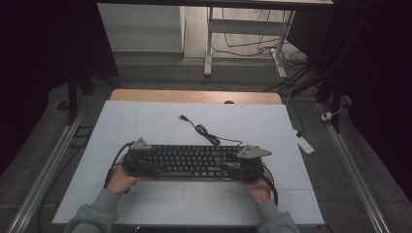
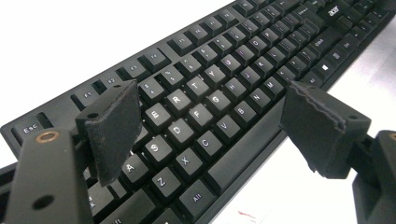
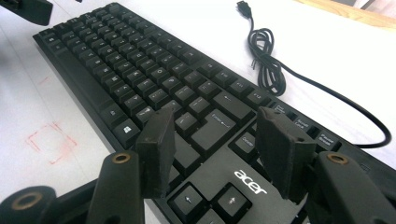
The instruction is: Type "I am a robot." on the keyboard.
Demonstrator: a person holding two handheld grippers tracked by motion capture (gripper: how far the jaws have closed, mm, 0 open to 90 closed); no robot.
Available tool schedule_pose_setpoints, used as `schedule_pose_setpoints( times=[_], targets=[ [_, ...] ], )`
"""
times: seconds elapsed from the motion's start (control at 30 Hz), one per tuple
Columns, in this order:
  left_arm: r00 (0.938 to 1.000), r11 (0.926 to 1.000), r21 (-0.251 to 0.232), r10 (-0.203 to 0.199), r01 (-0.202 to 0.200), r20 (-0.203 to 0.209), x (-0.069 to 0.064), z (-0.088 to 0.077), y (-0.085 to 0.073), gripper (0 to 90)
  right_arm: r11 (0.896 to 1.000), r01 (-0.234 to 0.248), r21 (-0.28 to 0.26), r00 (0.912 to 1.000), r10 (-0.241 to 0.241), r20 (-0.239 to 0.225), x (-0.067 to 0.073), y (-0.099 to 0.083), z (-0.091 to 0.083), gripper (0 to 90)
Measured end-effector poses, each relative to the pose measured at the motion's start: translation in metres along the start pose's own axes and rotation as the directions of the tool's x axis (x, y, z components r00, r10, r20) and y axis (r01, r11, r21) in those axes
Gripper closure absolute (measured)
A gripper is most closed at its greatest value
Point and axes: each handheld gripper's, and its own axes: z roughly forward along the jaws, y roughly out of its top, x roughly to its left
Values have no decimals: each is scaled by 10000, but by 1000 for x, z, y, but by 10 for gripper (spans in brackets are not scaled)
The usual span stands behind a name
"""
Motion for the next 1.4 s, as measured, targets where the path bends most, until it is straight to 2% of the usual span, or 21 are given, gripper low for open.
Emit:
schedule_pose_setpoints(
  times=[0.17,0.23,0.37,0.5,0.73,1.13,1.4],
  targets=[
    [9999,9997,181,169,-170,27,-1,2,0,201,10000,-3,-58,9999,3,-146,3,8,5,483],
    [9999,9999,106,127,-128,67,-1,2,0,201,9999,109,54,9998,-108,-193,6,13,9,490],
    [9998,9996,204,206,-208,78,0,2,0,201,9994,285,194,9993,-280,-243,11,26,20,539],
    [9996,9995,188,246,-248,117,-2,2,0,201,9990,213,405,9991,-197,-383,12,37,31,660],
    [9992,9988,298,376,-380,137,-3,4,-1,200,9926,348,1163,9960,-249,-855,16,46,53,894],
    [9992,9989,309,361,-366,161,-2,4,-1,198,9798,522,1929,9934,-311,-1108,29,48,92,896],
    [9992,9988,323,375,-380,154,-2,4,-1,197,9808,502,1885,9947,-320,-981,30,49,102,895]
  ],
)
